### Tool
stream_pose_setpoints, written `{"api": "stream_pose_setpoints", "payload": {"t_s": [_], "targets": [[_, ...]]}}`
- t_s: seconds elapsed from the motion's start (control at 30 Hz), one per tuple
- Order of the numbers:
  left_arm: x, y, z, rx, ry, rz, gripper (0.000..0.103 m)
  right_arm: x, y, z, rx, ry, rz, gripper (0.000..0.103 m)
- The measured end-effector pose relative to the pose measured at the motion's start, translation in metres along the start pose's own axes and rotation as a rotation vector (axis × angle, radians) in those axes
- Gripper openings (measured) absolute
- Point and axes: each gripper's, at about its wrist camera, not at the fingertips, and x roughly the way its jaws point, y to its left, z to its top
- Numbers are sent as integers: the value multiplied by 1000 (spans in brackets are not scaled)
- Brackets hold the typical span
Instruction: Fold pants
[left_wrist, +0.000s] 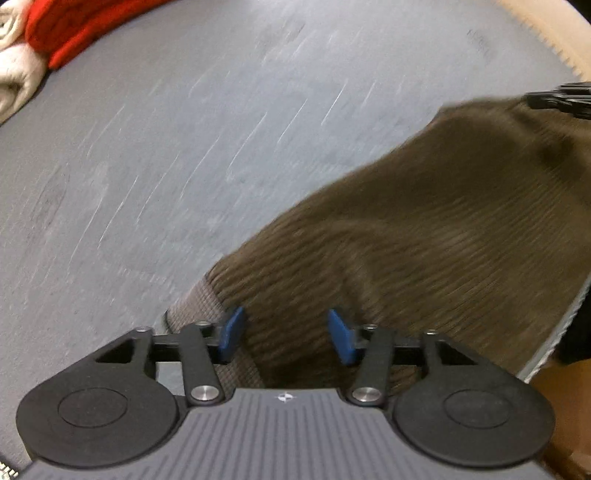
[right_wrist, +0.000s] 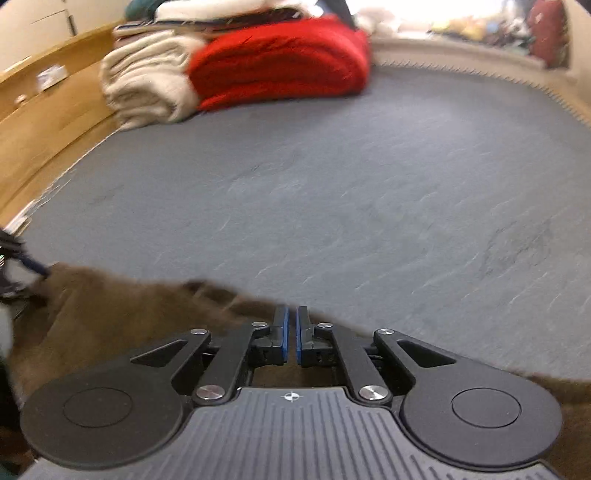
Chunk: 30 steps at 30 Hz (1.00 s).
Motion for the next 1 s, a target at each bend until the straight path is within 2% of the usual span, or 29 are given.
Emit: {"api": "stream_pose_setpoints", "payload": {"t_s": [0.07,0.1,0.13,0.2,0.27,0.33,0.37,0.4,0.43,0.53,0.67,0.73,0.77,0.8,0.83,0.87,0.93,0.97,1.0], "targets": [[-1,-1,2,-10,5,12,55,10,-3,-10,-11,108,-49,14],[-3,-2,4,-14,-2,15,56,21,-9,-19,-20,194,-124,14],[-6,-5,5,-12,-13,21,56,24,-14,-26,-27,229,-163,12],[-11,-10,8,-2,-34,15,56,14,-23,-25,14,183,-161,12],[-17,-16,12,1,-54,-1,57,4,-37,-26,93,152,-237,12],[-22,-22,16,10,-75,-5,59,-8,-55,-32,170,152,-265,12],[-24,-26,18,13,-84,-8,59,-14,-63,-36,192,154,-306,16],[-27,-28,20,15,-95,-14,59,-21,-72,-41,203,159,-382,22],[-30,-31,23,17,-109,-22,60,-26,-82,-47,225,164,-432,22],[-39,-43,29,32,-146,-38,62,-59,-117,-71,388,123,-429,22],[-46,-57,32,63,-194,-66,62,-102,-145,-105,497,80,-523,22],[-49,-64,35,81,-212,-78,64,-125,-156,-126,546,46,-543,17],[-49,-67,36,88,-221,-81,65,-136,-162,-133,576,26,-549,21],[-50,-69,36,94,-227,-83,66,-144,-169,-141,601,37,-622,30],[-51,-71,36,98,-230,-85,66,-145,-171,-146,619,53,-693,30],[-51,-72,37,103,-232,-87,66,-154,-178,-156,657,49,-725,30],[-53,-74,37,116,-240,-89,66,-179,-193,-175,805,-36,-686,27],[-54,-75,37,119,-245,-93,66,-189,-198,-183,866,-77,-697,27],[-54,-74,37,117,-250,-97,66,-203,-202,-191,919,-115,-765,27]]}}
